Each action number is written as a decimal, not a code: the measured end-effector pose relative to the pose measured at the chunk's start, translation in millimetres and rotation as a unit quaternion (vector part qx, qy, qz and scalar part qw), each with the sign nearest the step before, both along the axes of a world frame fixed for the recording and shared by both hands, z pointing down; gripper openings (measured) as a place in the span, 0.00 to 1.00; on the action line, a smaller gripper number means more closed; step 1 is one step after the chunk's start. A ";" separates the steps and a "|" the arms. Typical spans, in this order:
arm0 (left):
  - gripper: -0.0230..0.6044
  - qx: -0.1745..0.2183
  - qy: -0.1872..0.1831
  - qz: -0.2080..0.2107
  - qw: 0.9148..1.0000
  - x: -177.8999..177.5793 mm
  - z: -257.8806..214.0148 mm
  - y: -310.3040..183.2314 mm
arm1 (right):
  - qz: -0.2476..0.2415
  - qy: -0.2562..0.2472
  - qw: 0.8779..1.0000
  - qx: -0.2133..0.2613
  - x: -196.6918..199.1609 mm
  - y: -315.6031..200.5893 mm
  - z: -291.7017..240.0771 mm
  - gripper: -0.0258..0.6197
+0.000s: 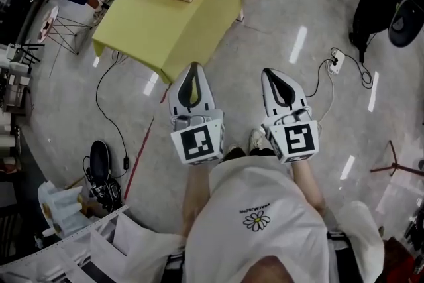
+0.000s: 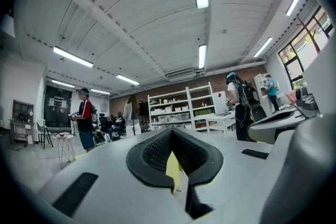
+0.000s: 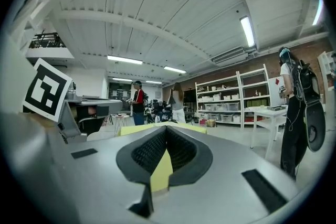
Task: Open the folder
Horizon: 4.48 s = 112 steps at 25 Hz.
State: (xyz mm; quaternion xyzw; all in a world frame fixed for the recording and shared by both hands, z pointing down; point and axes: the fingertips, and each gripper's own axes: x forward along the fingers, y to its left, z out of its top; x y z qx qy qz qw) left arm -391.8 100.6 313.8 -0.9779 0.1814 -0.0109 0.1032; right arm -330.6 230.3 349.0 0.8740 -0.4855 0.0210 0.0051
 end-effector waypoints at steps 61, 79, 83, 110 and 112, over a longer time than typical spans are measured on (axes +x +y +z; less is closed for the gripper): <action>0.06 -0.017 0.065 -0.191 0.979 383.0 -4.2 -346.5 | -0.281 -0.093 0.955 -0.005 439.3 -404.2 8.0 0.06; 0.06 -0.020 0.053 -0.331 0.942 423.0 36.9 -357.7 | -0.427 -0.192 0.883 -0.022 504.6 -455.4 54.2 0.06; 0.06 -0.005 0.047 -0.339 0.940 427.6 35.0 -352.3 | -0.438 -0.189 0.878 -0.041 505.8 -448.7 61.2 0.06; 0.38 0.086 -0.436 -0.057 0.894 465.9 180.0 -328.0 | -0.520 -0.433 0.732 -0.074 498.1 -474.7 133.5 0.21; 0.38 0.084 -0.466 -0.050 0.879 458.5 197.8 -324.9 | -0.511 -0.466 0.717 -0.086 496.3 -473.9 148.6 0.21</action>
